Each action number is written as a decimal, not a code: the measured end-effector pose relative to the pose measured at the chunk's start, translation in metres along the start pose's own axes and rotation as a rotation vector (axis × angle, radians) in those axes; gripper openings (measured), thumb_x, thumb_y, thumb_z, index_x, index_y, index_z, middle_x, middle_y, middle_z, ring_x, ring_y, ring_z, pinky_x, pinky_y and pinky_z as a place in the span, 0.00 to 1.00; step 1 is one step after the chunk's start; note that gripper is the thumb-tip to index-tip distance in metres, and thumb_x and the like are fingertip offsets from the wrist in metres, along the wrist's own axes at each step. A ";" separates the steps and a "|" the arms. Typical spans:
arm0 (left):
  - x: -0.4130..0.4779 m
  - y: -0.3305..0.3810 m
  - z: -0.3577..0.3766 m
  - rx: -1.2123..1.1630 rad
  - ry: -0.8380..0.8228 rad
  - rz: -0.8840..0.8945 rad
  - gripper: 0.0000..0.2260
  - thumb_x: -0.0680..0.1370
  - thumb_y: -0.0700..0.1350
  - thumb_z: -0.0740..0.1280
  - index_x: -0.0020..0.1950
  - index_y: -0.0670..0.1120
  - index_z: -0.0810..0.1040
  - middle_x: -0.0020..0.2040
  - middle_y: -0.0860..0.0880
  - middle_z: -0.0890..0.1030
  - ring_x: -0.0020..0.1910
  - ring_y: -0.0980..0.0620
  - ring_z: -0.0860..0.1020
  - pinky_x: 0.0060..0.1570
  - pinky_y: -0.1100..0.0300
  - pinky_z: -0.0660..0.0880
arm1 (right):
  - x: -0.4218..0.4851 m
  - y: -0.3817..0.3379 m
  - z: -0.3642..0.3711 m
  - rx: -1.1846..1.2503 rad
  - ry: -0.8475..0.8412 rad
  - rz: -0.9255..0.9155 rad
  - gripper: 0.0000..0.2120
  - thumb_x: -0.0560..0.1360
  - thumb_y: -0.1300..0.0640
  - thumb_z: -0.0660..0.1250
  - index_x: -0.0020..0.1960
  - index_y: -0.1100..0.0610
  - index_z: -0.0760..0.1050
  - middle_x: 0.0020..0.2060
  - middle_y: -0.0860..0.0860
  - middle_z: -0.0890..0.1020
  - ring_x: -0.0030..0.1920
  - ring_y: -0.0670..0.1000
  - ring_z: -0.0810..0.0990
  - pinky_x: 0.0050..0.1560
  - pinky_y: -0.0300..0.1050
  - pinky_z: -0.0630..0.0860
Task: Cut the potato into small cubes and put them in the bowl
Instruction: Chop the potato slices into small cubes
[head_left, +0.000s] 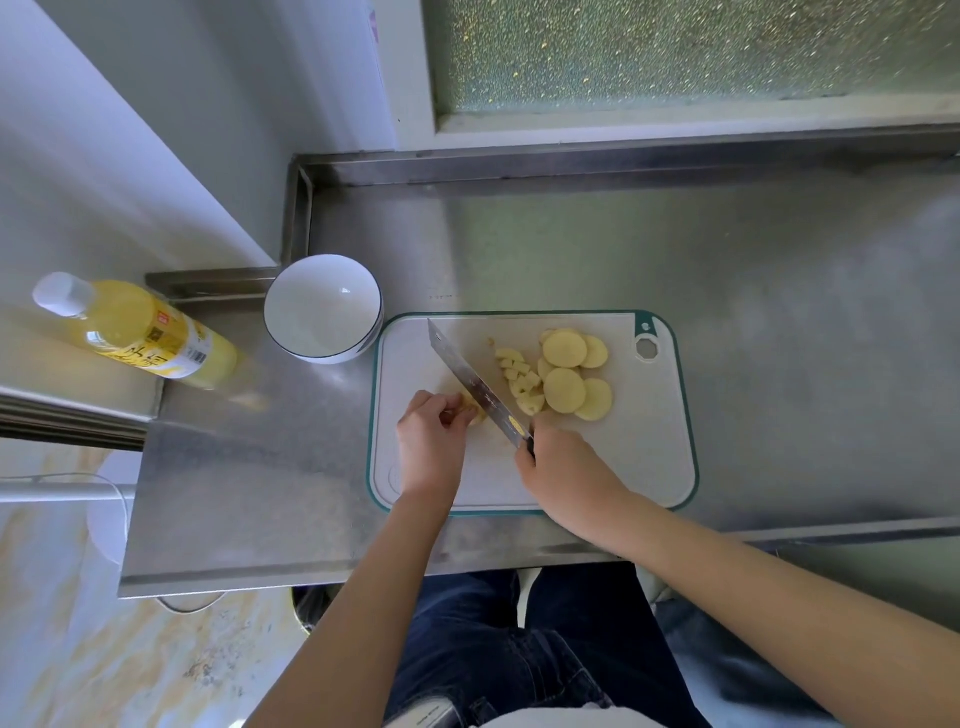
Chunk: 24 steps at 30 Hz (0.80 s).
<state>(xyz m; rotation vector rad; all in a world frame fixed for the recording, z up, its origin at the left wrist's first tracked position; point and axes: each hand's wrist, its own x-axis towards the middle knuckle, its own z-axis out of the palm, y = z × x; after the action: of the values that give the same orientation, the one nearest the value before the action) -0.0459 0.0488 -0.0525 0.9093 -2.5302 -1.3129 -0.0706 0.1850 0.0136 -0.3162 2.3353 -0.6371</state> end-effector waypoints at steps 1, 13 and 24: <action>0.000 0.000 0.000 0.003 -0.003 0.001 0.04 0.71 0.36 0.72 0.45 0.38 0.83 0.41 0.46 0.77 0.37 0.52 0.74 0.38 0.78 0.68 | 0.001 -0.001 0.001 -0.003 -0.002 0.007 0.06 0.80 0.57 0.53 0.46 0.58 0.62 0.30 0.48 0.66 0.35 0.53 0.69 0.27 0.39 0.59; 0.003 0.001 -0.003 -0.053 -0.044 -0.058 0.02 0.70 0.35 0.73 0.41 0.38 0.81 0.40 0.46 0.76 0.34 0.57 0.72 0.36 0.78 0.68 | 0.015 -0.006 0.018 -0.003 -0.012 0.057 0.05 0.80 0.57 0.52 0.46 0.57 0.60 0.30 0.49 0.66 0.37 0.55 0.70 0.27 0.41 0.58; 0.001 -0.007 -0.003 -0.033 -0.010 0.042 0.06 0.69 0.36 0.74 0.45 0.39 0.83 0.41 0.45 0.78 0.36 0.52 0.75 0.39 0.78 0.69 | 0.017 0.000 0.009 0.038 -0.004 0.053 0.08 0.80 0.56 0.54 0.49 0.60 0.68 0.33 0.51 0.71 0.37 0.55 0.71 0.33 0.44 0.64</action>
<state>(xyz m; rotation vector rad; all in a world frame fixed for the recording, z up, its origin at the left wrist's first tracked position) -0.0428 0.0432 -0.0565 0.8409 -2.5125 -1.3464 -0.0769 0.1748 -0.0020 -0.2371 2.3170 -0.6529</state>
